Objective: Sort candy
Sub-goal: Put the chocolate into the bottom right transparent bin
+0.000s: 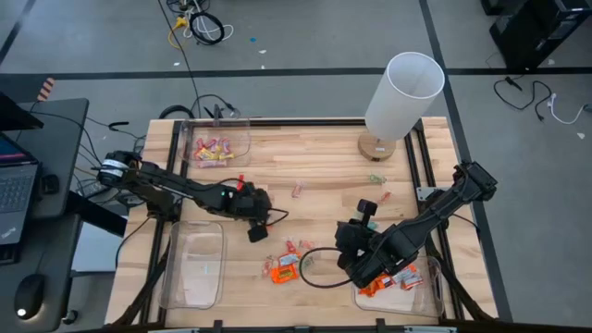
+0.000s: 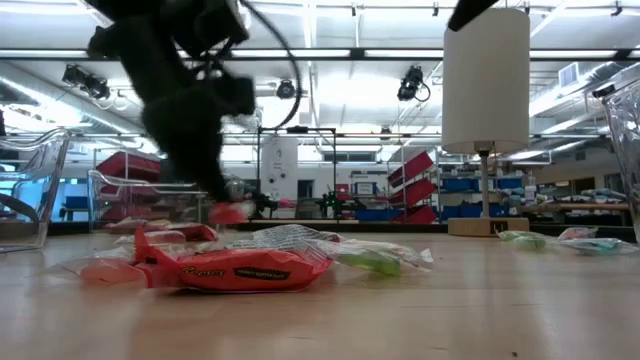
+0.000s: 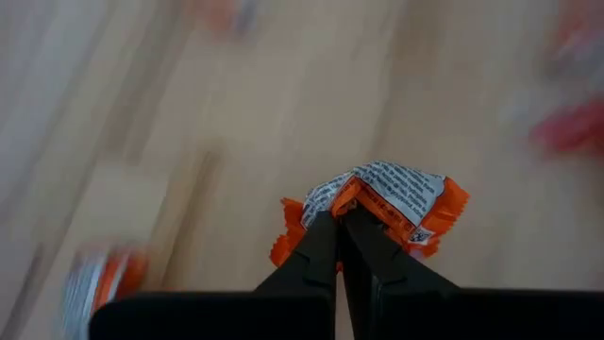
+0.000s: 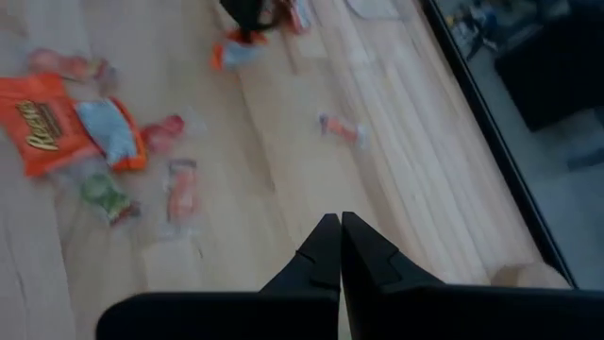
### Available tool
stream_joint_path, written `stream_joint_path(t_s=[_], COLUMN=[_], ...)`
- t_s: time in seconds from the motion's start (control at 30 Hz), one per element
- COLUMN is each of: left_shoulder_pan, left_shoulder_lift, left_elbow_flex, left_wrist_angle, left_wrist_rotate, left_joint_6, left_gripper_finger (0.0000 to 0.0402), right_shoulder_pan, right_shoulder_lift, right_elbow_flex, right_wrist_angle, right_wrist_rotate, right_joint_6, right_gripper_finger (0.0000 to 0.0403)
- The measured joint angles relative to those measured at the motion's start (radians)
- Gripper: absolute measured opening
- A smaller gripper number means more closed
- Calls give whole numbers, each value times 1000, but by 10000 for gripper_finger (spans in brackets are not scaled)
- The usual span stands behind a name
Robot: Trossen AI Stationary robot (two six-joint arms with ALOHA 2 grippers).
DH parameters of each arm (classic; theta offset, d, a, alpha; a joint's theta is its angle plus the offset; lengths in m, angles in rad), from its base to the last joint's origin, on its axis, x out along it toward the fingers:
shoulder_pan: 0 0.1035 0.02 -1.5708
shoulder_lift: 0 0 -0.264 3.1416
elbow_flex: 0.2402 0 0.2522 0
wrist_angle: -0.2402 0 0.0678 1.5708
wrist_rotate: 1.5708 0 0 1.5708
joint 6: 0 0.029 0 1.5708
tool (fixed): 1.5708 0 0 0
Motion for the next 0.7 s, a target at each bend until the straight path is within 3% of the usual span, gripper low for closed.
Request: stream_joint_path(t_s=[0.33,0.53,0.7], left_shoulder_pan=[1,1,1], left_shoulder_lift=[-7,-8,-7], left_elbow_flex=[55,56,57], left_wrist_angle=[394,610,643], left_wrist_rotate=[-71,-173,-266], left_joint_6=[223,308,316], left_gripper_finger=[6,6,6], right_shoulder_pan=[-34,-64,-77], right_shoulder_lift=[2,2,3], right_elbow_flex=[-156,-244,-278], right_wrist_angle=[420,595,686], right_wrist_rotate=[76,144,249], right_joint_6=[-387,-469,-518], right_gripper_finger=[0,1,20])
